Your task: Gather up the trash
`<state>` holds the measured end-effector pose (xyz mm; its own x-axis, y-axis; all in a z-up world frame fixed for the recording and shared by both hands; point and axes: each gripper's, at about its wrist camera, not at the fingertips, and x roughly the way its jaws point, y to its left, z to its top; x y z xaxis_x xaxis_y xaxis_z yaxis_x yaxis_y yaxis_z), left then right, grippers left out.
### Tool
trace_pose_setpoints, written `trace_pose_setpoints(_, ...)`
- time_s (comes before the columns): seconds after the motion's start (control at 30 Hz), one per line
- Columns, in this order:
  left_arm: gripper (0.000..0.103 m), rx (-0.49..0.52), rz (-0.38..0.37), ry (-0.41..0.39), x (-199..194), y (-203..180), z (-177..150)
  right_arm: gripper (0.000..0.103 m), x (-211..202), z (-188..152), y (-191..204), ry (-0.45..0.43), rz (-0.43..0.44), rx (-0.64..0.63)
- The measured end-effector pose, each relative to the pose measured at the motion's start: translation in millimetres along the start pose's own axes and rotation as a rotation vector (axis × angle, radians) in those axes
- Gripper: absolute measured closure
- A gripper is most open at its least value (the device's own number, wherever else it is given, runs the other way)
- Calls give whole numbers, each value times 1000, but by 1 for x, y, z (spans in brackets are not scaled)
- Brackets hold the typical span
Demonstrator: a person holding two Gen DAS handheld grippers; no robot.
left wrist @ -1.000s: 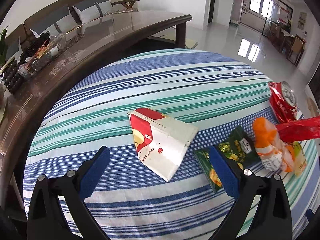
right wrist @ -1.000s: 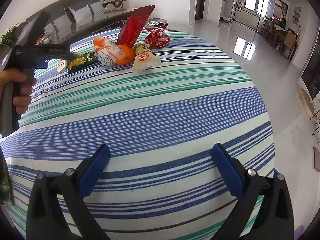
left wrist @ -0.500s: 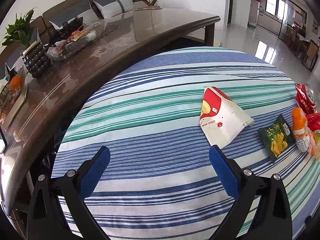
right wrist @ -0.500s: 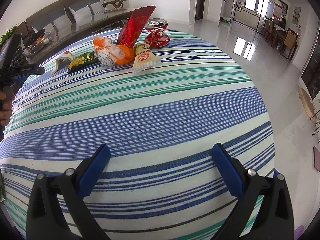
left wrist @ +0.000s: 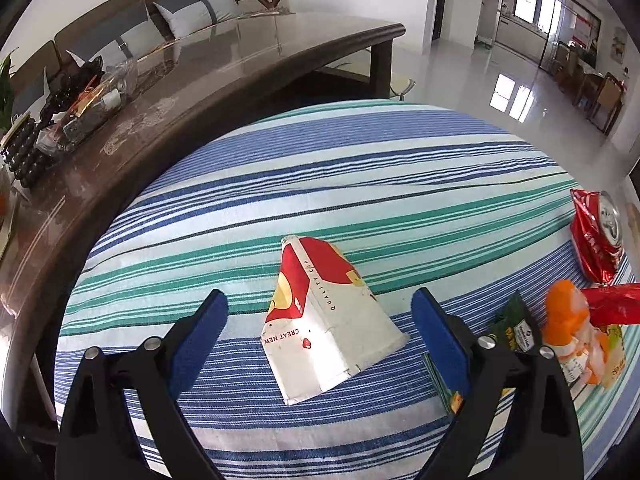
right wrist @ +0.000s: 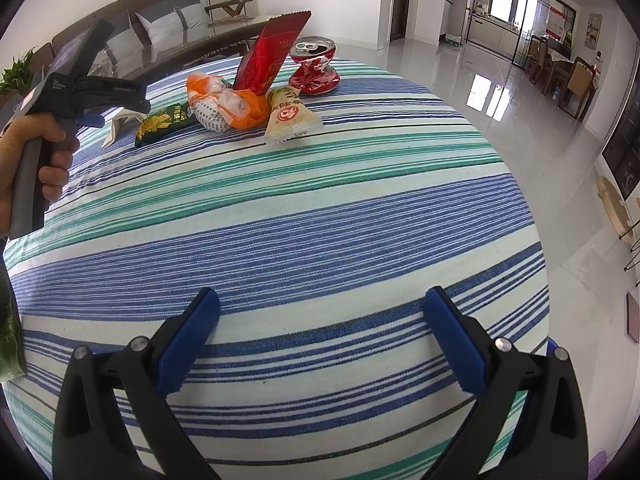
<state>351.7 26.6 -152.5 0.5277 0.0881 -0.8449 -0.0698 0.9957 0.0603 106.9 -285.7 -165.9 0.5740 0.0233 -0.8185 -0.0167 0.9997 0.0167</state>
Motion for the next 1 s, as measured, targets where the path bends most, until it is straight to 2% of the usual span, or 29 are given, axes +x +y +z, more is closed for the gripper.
trace_pose_setpoints(0.07, 30, 15, -14, 1, 1, 1, -4, 5, 0, 0, 0, 0, 0, 0)
trace_pose_setpoints(0.1, 44, 20, -38, -6, 0, 2, -6, 5, 0, 0, 0, 0, 0, 0)
trace_pose_setpoints(0.2, 69, 66, -62, -34, -11, 4, -13, 5, 0, 0, 0, 0, 0, 0)
trace_pose_setpoints(0.3, 73, 132, -112, -36, -28, 14, -27, 5, 0, 0, 0, 0, 1, 1)
trace_pose_setpoints(0.37, 73, 186, -160, -44, -45, 22, -43, 5, 0, 0, 0, 0, 1, 1)
trace_pose_setpoints(0.47, 73, 276, -307, -13, -73, 28, -77, 5, 0, 0, 0, 0, 4, 3)
trace_pose_setpoints(0.57, 71, 329, -372, 2, -91, 25, -111, 5, 1, 4, 0, 19, 17, -9)
trace_pose_setpoints(0.63, 69, 337, -406, -1, -98, 22, -128, 5, 4, 15, -2, 47, 83, -20)
trace_pose_setpoints(0.73, 64, 338, -392, -48, -103, 21, -140, 5, 8, 45, -12, 27, 159, 30)
trace_pose_setpoints(0.77, 58, 338, -376, -66, -104, 21, -143, 5, 9, 56, -13, 12, 160, 23)
trace_pose_setpoints(0.8, 45, 332, -364, -74, -104, 22, -145, 5, 12, 68, -12, 4, 162, 8)
trace_pose_setpoints(0.87, 32, 307, -349, -84, -102, 29, -145, 5, 21, 89, -10, 13, 159, -41)
trace_pose_setpoints(1.0, 20, 294, -352, -72, -98, 37, -149, 6, 40, 120, 2, 57, 159, -145)
